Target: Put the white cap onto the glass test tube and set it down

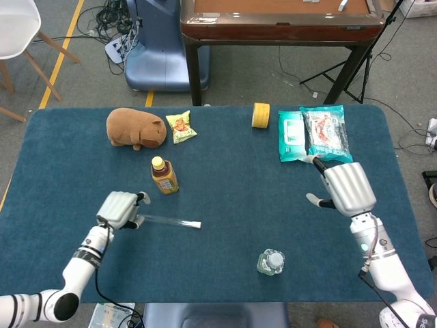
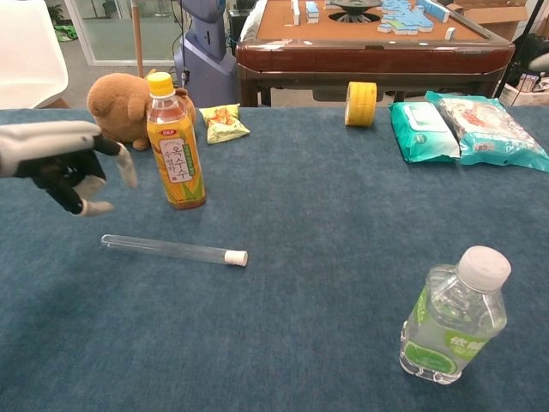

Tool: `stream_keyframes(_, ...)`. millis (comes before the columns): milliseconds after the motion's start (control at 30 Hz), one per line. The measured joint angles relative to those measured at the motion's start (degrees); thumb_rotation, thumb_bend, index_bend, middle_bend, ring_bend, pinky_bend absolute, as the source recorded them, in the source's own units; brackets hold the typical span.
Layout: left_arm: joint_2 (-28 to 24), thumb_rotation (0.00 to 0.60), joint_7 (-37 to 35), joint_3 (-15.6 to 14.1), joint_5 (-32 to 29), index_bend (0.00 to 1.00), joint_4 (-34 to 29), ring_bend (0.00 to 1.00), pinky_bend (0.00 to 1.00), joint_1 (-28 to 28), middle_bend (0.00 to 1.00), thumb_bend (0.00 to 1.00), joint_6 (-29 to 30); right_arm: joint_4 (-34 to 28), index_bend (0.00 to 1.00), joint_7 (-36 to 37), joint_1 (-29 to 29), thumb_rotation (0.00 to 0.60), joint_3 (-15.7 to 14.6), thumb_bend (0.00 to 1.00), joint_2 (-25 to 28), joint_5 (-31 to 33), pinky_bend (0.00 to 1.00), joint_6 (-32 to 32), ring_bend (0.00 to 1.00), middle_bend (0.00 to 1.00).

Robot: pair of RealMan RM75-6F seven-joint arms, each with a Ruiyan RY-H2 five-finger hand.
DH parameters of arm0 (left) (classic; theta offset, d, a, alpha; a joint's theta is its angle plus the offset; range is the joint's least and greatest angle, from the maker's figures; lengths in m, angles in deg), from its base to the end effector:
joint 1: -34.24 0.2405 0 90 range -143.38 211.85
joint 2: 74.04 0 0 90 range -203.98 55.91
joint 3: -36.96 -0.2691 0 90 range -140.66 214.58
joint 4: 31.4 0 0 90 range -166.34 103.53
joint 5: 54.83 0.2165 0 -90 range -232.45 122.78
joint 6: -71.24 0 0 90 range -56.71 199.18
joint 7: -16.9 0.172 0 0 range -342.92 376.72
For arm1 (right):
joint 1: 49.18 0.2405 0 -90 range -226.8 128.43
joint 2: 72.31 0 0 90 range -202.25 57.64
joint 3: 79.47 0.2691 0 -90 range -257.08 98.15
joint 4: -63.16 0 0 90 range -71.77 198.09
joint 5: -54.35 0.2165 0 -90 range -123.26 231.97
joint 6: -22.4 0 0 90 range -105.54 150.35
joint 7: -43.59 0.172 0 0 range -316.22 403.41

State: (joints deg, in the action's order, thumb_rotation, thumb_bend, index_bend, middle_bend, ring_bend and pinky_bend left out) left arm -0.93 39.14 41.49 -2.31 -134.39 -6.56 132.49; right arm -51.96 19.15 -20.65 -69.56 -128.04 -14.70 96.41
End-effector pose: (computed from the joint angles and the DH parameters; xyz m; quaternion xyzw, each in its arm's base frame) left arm -0.1833 0.3484 0.0364 -0.7107 -0.4353 -0.3228 0.4485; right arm -0.1741 -0.3195 0.1661 0.6722 -0.3008 0.3933 0.5504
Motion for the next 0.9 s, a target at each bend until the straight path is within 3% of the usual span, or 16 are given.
stream_keyframes(67,-2.85,0.6,-2.98,-0.26,2.76,0.43,-0.63,0.71,0.89,2.28,0.73,0.33,2.25,0.33,0.28,0.37,-1.58,0.6,-0.81,0.16,1.02,0.97,0.95,0.4,0.79,0.72)
stream_keyframes(167,-5.02,0.6,-6.75,-0.66,7.13,0.43,-0.26,0.65,0.83,5.75,0.69,0.33,6.59,1.65,0.28,2.39,-3.62,0.6,-1.97,0.17,1.53,1.2,0.71,0.99,0.57,0.55)
stream_keyframes(267,-6.14,0.6,-10.93,-1.16,11.76,0.42,1.23,0.58,0.72,9.46,0.63,0.33,11.3,4.26,0.28,4.65,-5.7,0.6,-3.17,0.17,1.24,0.19,0.61,2.2,0.48,0.48)
stream_keyframes(533,-5.53,0.6,-17.97,-3.09,21.66,0.42,7.76,0.52,0.63,19.0,0.55,0.33,23.04,12.52,0.28,8.7,-12.36,0.6,-6.37,0.17,-2.24,-4.87,0.6,8.6,0.48,0.48)
stream_keyframes(900,-3.95,0.6,-15.94,-4.68,24.21,0.42,8.0,0.52,0.63,24.23,0.55,0.33,25.69,15.71,0.28,13.1,-17.26,0.6,-8.0,0.17,-4.52,-7.52,0.6,10.78,0.48,0.48)
